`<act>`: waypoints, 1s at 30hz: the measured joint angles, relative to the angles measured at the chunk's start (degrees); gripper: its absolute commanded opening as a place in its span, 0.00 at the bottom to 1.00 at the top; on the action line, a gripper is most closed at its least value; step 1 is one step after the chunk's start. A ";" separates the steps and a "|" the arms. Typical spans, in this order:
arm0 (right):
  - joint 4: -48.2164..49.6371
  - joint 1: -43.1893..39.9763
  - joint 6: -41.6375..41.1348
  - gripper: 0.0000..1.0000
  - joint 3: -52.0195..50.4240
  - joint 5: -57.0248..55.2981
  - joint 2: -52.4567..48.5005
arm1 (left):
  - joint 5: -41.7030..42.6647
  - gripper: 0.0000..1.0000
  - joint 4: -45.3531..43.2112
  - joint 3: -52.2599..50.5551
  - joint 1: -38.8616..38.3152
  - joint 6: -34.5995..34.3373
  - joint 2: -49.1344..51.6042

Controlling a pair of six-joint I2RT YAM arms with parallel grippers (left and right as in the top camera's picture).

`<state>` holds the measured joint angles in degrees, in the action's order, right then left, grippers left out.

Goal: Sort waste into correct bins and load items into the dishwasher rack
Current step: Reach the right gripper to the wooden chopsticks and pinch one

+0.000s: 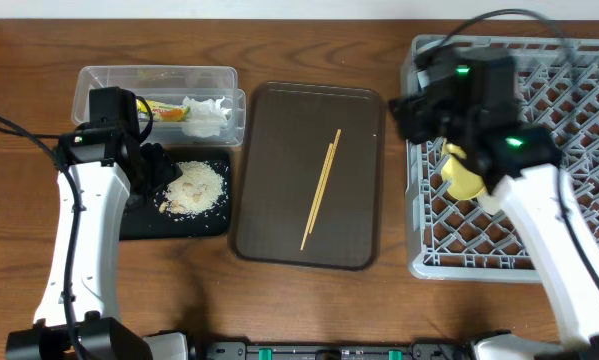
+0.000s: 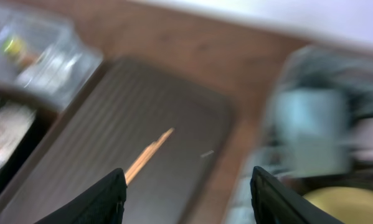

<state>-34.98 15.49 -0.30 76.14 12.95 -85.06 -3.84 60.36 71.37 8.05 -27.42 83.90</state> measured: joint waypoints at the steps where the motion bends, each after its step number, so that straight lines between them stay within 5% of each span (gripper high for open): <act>1: -0.31 1.31 -0.39 0.61 0.00 0.76 -1.79 | 0.00 0.82 0.00 0.00 0.00 0.00 0.00; 14: -0.44 16.92 -11.41 0.51 -0.02 -7.63 -22.77 | 0.00 0.82 0.02 0.00 0.00 0.00 0.00; 30: -0.66 19.26 -24.39 0.52 -0.02 -17.64 -29.79 | -0.02 0.82 0.02 0.00 0.00 0.00 0.00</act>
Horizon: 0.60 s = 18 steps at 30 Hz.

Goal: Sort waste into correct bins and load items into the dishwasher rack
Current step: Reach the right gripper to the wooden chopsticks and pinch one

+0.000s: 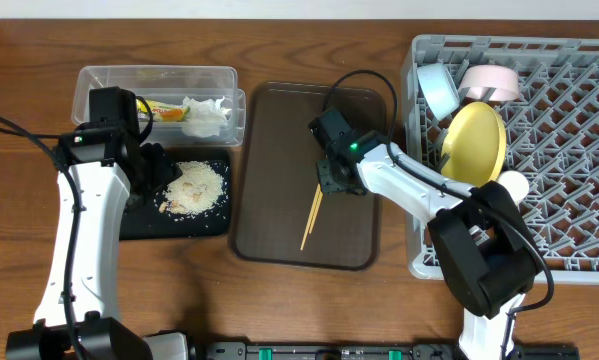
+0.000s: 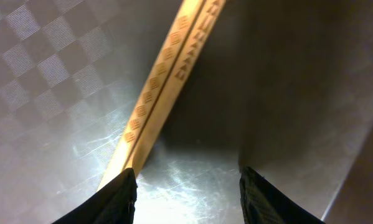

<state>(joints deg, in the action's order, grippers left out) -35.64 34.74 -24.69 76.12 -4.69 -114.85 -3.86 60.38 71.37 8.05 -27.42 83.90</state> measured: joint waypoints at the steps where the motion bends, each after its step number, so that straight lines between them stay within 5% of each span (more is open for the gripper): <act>1: 0.07 0.00 -0.28 0.52 0.00 -0.26 0.00 | 0.02 0.82 0.00 0.00 0.00 0.00 0.00; 18: 4.04 2.12 -2.99 0.53 0.00 -3.72 0.00 | 0.02 0.82 0.00 0.00 0.00 -0.02 0.00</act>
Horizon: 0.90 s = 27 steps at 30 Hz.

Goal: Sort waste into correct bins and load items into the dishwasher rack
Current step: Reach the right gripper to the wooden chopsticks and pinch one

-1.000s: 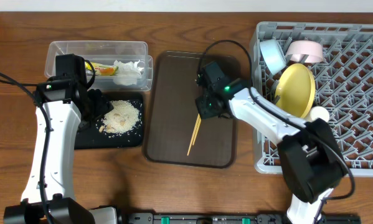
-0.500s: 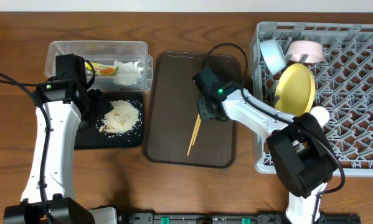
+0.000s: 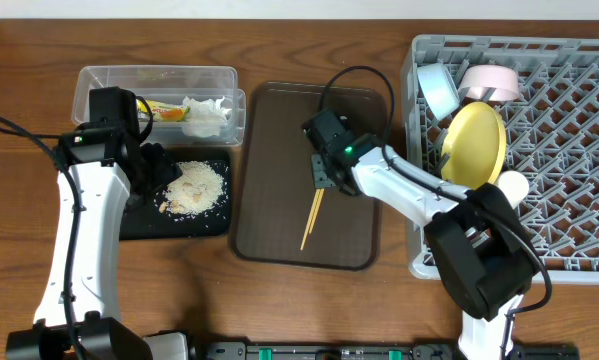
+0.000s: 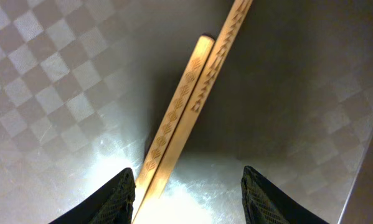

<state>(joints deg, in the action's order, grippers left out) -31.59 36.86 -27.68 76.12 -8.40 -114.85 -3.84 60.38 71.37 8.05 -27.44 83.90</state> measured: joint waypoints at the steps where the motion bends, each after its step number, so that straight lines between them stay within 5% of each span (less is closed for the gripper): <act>1: -0.09 0.31 -0.04 0.53 0.00 -0.50 0.00 | 0.00 0.82 0.00 0.00 0.00 0.02 0.00; 27: -2.47 1.53 -2.51 0.54 0.00 -5.53 0.00 | 0.00 0.82 0.00 0.00 0.00 0.02 0.00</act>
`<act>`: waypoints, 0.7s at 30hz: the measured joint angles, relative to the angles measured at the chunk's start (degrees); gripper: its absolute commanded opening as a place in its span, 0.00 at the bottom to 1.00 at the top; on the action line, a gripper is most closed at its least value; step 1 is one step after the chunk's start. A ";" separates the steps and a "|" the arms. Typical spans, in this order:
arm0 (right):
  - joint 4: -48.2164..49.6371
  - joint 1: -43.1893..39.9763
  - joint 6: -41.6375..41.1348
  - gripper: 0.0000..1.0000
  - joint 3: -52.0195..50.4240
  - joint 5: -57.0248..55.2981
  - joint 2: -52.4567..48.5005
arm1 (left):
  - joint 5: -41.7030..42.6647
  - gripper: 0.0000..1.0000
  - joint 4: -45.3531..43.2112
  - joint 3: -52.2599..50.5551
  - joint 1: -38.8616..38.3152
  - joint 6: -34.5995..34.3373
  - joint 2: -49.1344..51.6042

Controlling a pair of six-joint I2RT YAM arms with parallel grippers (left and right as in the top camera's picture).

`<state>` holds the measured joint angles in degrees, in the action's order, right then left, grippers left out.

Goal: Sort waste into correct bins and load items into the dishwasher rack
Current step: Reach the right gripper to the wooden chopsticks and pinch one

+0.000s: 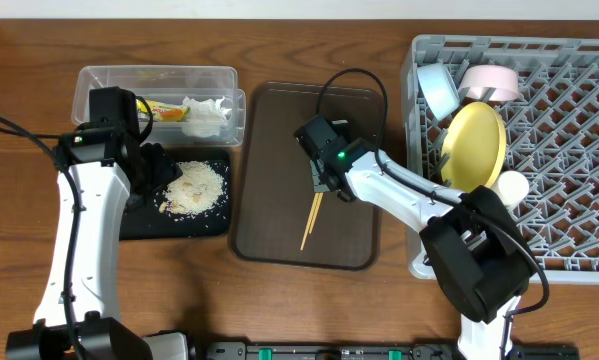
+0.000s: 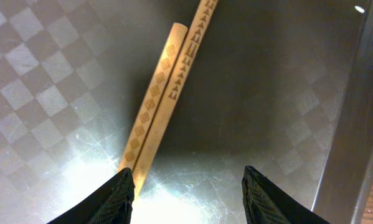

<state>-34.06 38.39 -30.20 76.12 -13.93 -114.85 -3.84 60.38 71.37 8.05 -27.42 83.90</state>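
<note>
A pair of wooden chopsticks [image 1: 313, 210] [image 2: 163, 93] lies side by side on the dark brown tray [image 1: 269, 200]. My right gripper [image 1: 324, 170] [image 2: 187, 193] hovers low over them, open, with the sticks running under its left finger [image 2: 121, 199] and nothing between the fingers. The grey dishwasher rack [image 1: 579, 210] at the right holds a yellow plate [image 1: 471, 143], a pink bowl [image 1: 489, 80] and a grey cup [image 1: 437, 88]. My left gripper [image 1: 151, 165] sits over the black container of rice [image 1: 191, 187]; whether it is open or shut is hidden.
A clear plastic bin [image 1: 159, 100] with wrappers and tissue stands behind the black container at the left. The wooden table [image 1: 299, 300] shows in front of the tray.
My right gripper has shifted a little up and to the left along the tray; the chopstick ends now sit further in its view. It stays open. The left arm has not moved.
My right gripper was first over the rack's left edge, beside the yellow plate. It then hung open over the chopsticks on the tray, and has since edged leftward along them in two small steps. The left arm stayed over the rice container throughout.
</note>
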 measured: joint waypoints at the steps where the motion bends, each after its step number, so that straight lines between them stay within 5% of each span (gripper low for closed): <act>1: 0.00 0.00 0.00 0.54 -0.02 0.00 0.00 | 0.00 0.82 0.00 0.00 0.00 0.00 0.00; 15: 5.60 0.00 -0.39 0.54 -3.80 0.59 0.00 | 0.00 0.82 0.00 0.00 0.00 0.00 0.00; 21: 3.87 0.00 -0.76 0.22 -3.80 0.02 0.07 | 0.00 0.82 0.00 0.00 0.00 -0.02 0.00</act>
<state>-30.20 38.39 -30.96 72.31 -13.91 -114.78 -3.84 60.38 71.37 8.05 -27.44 83.90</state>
